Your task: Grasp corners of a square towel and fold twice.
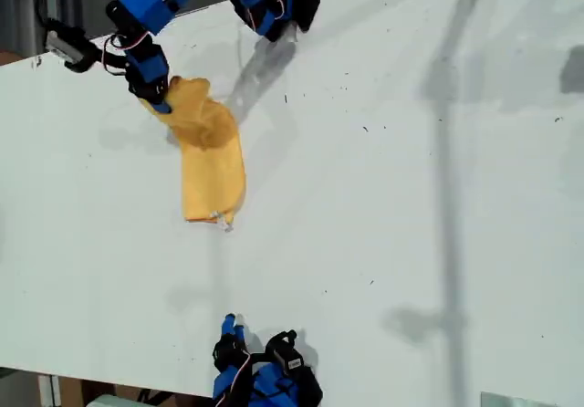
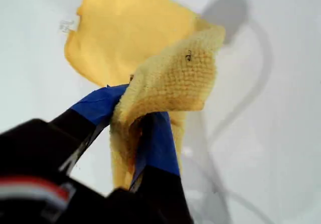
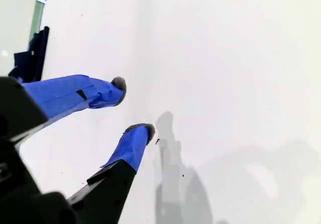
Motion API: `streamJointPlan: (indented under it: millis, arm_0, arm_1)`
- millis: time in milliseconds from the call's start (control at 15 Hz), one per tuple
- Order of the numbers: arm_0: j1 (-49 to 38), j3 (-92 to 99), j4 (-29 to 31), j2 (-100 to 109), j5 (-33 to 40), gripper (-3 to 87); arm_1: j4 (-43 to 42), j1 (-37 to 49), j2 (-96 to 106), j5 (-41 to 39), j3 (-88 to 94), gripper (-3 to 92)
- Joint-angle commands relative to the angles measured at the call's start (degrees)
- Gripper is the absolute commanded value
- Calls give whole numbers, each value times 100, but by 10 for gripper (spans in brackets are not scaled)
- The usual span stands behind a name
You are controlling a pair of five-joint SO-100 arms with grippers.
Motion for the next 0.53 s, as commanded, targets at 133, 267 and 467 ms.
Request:
streamJointPlan:
  millis: [133, 267, 467]
  arm_0:
    - [-88, -26, 9, 53, 53, 120]
    - [-88, -26, 0, 53, 62, 120]
    - [-88, -26, 0, 53, 79, 120]
  arm_1:
    - [-826, -1134, -2540, -475, -2443, -1]
    - [-896, -1529, -3700, -800, -3586, -1]
    - [-993, -1749, -4667, -1011, -4333, -1]
